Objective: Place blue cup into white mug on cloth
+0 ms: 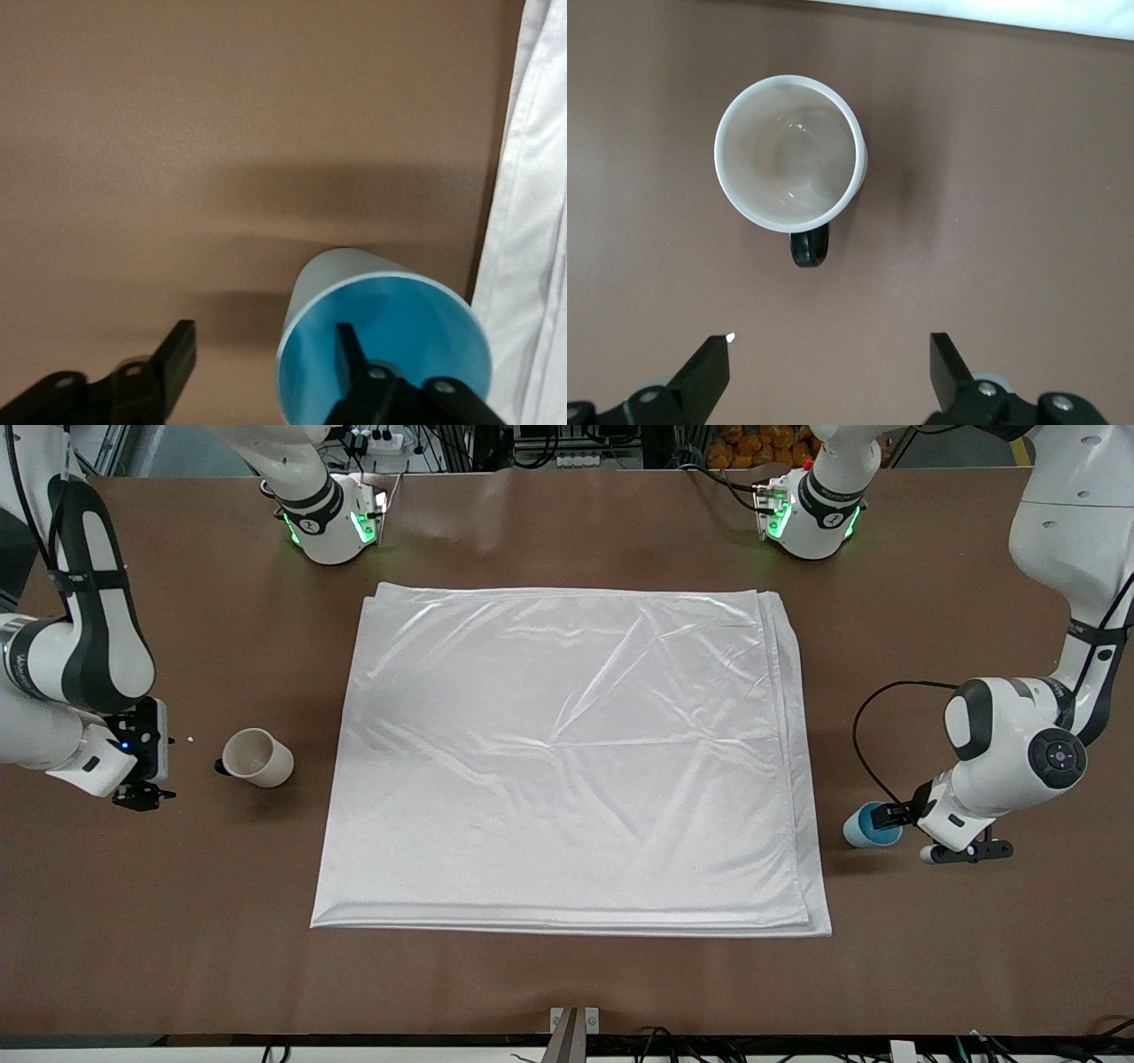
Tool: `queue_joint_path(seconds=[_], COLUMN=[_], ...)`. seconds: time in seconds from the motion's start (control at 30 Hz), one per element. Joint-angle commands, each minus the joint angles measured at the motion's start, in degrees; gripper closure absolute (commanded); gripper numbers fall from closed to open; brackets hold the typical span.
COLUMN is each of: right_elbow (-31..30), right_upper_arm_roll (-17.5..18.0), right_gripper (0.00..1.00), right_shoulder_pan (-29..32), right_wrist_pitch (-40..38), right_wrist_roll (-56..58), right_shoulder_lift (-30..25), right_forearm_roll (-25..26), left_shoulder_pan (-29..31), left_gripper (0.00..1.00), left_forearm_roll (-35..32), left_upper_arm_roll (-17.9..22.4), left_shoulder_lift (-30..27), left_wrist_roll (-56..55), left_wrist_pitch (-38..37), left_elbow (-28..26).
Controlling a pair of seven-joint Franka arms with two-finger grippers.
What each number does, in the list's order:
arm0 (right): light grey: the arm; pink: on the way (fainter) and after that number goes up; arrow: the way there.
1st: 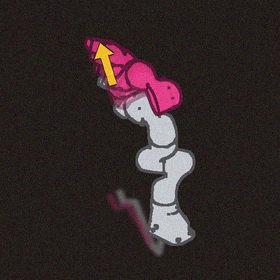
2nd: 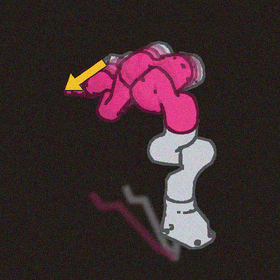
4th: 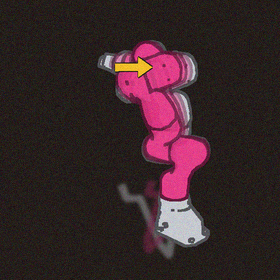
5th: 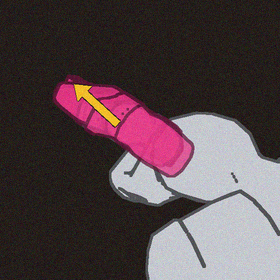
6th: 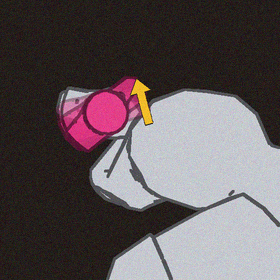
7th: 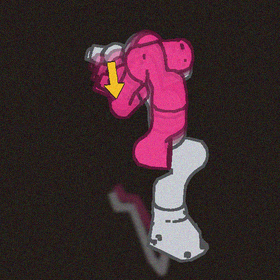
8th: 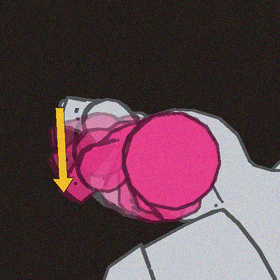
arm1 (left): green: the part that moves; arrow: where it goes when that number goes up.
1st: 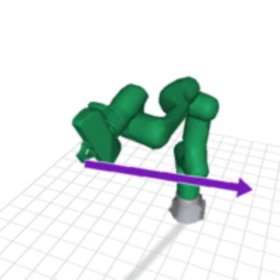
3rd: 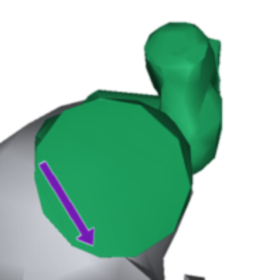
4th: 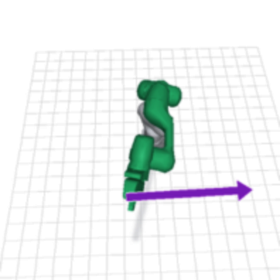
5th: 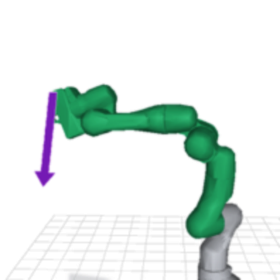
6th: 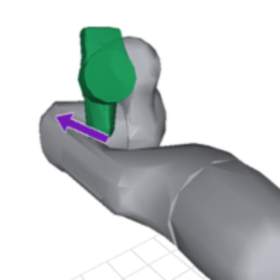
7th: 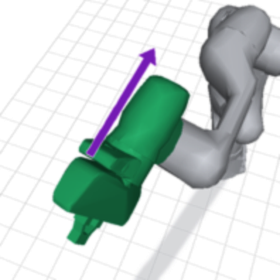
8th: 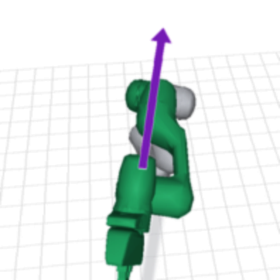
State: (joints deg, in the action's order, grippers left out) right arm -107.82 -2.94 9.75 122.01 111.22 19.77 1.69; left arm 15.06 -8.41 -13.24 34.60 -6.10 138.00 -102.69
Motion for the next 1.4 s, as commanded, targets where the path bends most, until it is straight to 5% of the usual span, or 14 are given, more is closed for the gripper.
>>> queue_joint_path(seconds=[0.0, 0.23, 1.37], right_elbow=[-3.09, -8.45, -16.54], right_upper_arm_roll=[0.04, 0.13, 0.57], right_gripper=[0.00, 0.00, 0.00], right_shoulder_pan=[0.45, 0.80, 0.89], right_wrist_pitch=[3.41, 10.43, 26.52], right_wrist_roll=[2.42, 3.30, 4.79], right_shoulder_lift=[-0.25, -0.25, 3.61], right_forearm_roll=[-0.55, -0.64, -2.83], left_shoulder_pan=[-0.03, -0.20, -0.91], left_gripper=[0.63, 1.00, 1.00], left_forearm_roll=[-0.64, -0.64, -1.61], left_upper_arm_roll=[-0.30, -0.30, -3.73], left_shoulder_lift=[0.03, 0.03, -6.64], left_wrist_roll=[-0.85, -0.76, 0.38], left_wrist_pitch=[0.78, 1.13, -1.50], left_elbow=[-0.06, -0.06, 0.12])
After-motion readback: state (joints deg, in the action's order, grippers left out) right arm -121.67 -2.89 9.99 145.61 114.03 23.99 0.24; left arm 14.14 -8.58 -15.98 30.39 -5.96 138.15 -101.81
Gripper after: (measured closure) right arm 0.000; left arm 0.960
